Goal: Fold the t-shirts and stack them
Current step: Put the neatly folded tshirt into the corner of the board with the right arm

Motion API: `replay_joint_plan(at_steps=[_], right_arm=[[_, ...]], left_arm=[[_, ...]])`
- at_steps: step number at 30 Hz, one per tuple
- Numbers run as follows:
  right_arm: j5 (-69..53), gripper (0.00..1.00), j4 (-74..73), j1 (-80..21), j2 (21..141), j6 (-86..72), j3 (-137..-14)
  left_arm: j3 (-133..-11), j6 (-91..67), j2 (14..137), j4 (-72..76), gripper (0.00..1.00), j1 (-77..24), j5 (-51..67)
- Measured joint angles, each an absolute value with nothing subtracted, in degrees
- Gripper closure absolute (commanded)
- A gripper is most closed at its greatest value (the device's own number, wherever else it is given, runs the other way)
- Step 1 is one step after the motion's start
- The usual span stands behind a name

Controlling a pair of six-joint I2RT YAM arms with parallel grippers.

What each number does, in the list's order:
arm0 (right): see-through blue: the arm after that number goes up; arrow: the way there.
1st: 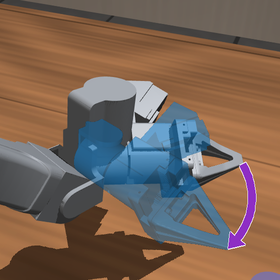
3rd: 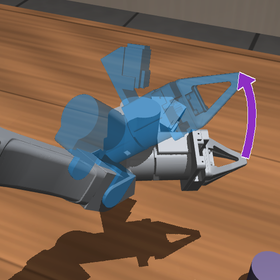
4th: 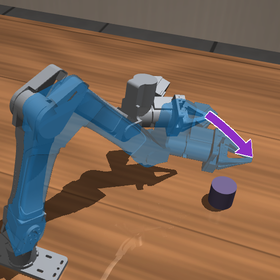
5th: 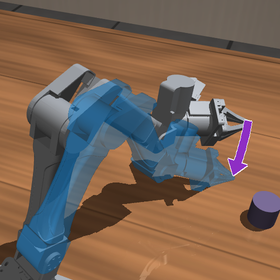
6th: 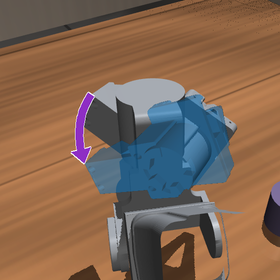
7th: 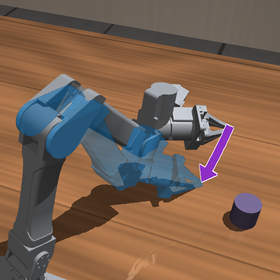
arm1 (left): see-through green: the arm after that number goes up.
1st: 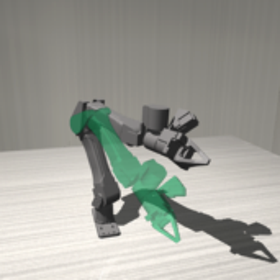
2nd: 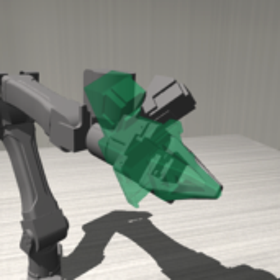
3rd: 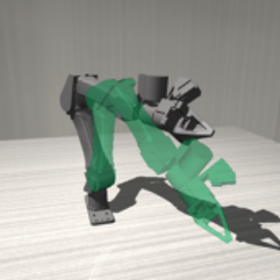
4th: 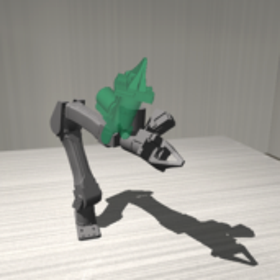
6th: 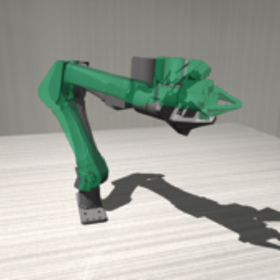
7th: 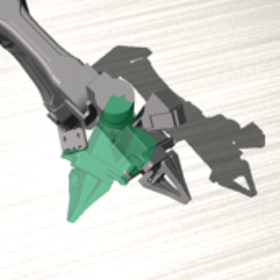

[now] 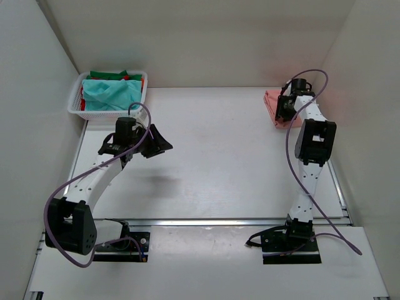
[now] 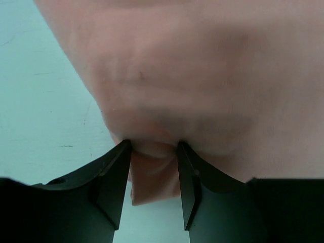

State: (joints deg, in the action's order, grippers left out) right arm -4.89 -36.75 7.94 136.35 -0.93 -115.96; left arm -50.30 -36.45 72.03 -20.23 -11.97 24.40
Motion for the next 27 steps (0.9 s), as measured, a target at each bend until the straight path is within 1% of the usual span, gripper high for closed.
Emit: replay_joint_plan(at_steps=[3,6,10,14,15,16,17,18,19,20,22,23,24,25,27], right_arm=[[-7.27,0.59,-40.47,8.99,140.88,-1.74,-124.66],[-9.32,0.58,-40.84,10.09,143.37,-2.15,-129.91],[-11.77,0.57,-41.04,11.62,143.94,-2.50,-130.96],[-14.39,0.51,-41.50,12.08,143.94,-2.37,-130.96],[-14.70,0.48,-41.54,12.08,143.72,-2.24,-130.80],[-14.66,0.46,-41.58,11.97,143.09,-2.02,-130.23],[-14.24,0.43,-41.63,11.68,142.26,-1.83,-129.34],[-13.58,0.38,-41.74,11.25,140.73,-1.78,-127.98],[-12.75,0.30,-41.98,10.66,138.67,-1.89,-126.23],[-12.08,0.27,-42.72,9.93,136.18,-2.22,-124.57],[-11.33,0.09,-44.53,8.34,130.85,-3.16,-122.13],[-11.16,0.04,-44.95,7.70,127.83,-3.60,-120.46],[-11.05,0.01,-45.08,6.83,123.94,-3.84,-117.58],[-10.94,0.01,-45.17,6.07,120.14,-4.34,-114.59],[-10.41,0.01,-44.14,3.77,110.32,-5.10,-104.75]], left_arm=[[-50.19,-36.42,71.55,-20.75,0.42,-11.94,24.40],[-50.19,-36.42,71.53,-21.04,0.43,-11.94,24.40],[-50.19,-36.45,71.53,-21.04,0.42,-11.94,24.40],[-50.24,-36.38,71.53,-21.43,0.40,-12.03,24.36],[-50.41,-36.18,71.55,-21.91,0.37,-12.16,24.21],[-50.72,-35.90,71.59,-22.39,0.27,-12.34,24.08],[-51.24,-35.31,71.68,-22.98,0.19,-12.62,23.75],[-52.18,-34.59,71.85,-23.99,0.02,-12.88,23.40],[-53.54,-33.74,72.16,-25.12,0.02,-12.99,22.90],[-54.96,-32.97,72.55,-26.24,0.01,-13.10,22.74],[-58.92,-30.50,74.02,-29.26,0.01,-13.43,21.80],[-61.36,-29.26,75.29,-31.42,0.01,-13.74,21.19],[-64.14,-28.01,76.99,-33.85,0.02,-14.02,19.99],[-67.09,-26.63,78.96,-36.10,0.01,-14.37,19.07],[-70.74,-24.49,82.46,-39.24,0.01,-14.92,18.15]])
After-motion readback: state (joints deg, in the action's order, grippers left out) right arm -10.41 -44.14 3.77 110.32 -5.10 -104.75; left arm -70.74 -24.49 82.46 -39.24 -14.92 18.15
